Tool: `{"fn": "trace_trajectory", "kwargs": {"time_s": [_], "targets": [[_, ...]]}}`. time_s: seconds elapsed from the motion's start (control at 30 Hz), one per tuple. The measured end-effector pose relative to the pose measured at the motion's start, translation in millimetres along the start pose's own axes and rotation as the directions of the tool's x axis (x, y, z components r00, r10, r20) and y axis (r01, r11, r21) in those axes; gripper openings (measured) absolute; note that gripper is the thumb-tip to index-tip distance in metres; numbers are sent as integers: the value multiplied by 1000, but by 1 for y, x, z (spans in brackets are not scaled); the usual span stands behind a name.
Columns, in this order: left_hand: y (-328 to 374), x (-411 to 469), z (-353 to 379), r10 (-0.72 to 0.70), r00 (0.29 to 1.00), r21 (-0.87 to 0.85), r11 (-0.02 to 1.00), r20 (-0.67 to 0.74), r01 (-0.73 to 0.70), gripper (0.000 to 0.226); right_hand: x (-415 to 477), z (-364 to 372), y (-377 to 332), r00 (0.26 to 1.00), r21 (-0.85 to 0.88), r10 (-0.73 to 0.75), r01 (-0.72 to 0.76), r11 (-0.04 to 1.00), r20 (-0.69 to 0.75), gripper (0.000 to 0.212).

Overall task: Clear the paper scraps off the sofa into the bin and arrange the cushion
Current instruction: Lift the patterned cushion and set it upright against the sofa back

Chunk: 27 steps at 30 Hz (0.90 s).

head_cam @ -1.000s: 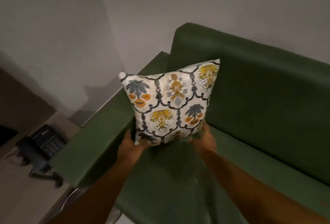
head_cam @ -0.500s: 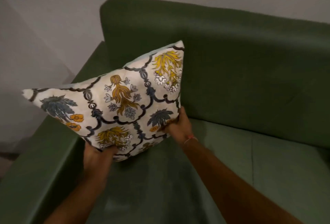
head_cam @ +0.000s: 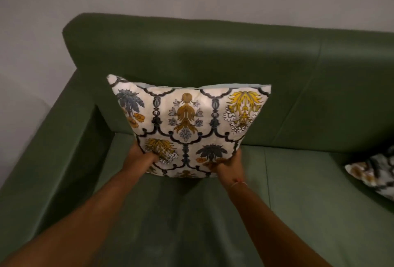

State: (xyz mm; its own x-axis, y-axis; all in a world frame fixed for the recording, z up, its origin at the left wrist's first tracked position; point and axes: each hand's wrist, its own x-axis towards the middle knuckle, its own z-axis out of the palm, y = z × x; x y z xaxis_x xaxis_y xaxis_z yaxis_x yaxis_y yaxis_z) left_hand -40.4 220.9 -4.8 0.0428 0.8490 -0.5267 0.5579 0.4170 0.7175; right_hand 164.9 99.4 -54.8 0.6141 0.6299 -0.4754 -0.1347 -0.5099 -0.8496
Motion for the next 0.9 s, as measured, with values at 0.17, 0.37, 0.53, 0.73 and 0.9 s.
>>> {"fn": "trace_trajectory", "kwargs": {"time_s": [0.17,0.37,0.53,0.73,0.9], "targets": [[-4,-21,7,-208,945,432,898,251,82,57,-22,-44,-2,995,44,41,-45,998,95,107],[39,-81,116,-167,812,390,917,559,-80,39,-26,-161,26,994,190,106,-96,977,-39,87],[91,-124,270,60,818,159,970,573,-183,63,-21,-305,49,946,279,173,-94,956,-274,84],[175,-177,437,170,784,134,942,598,-307,81,-11,-477,68,776,224,151,-13,975,-612,93],[234,-190,548,141,772,229,908,619,-349,98,10,-592,79,725,276,142,69,959,-674,103]]}}
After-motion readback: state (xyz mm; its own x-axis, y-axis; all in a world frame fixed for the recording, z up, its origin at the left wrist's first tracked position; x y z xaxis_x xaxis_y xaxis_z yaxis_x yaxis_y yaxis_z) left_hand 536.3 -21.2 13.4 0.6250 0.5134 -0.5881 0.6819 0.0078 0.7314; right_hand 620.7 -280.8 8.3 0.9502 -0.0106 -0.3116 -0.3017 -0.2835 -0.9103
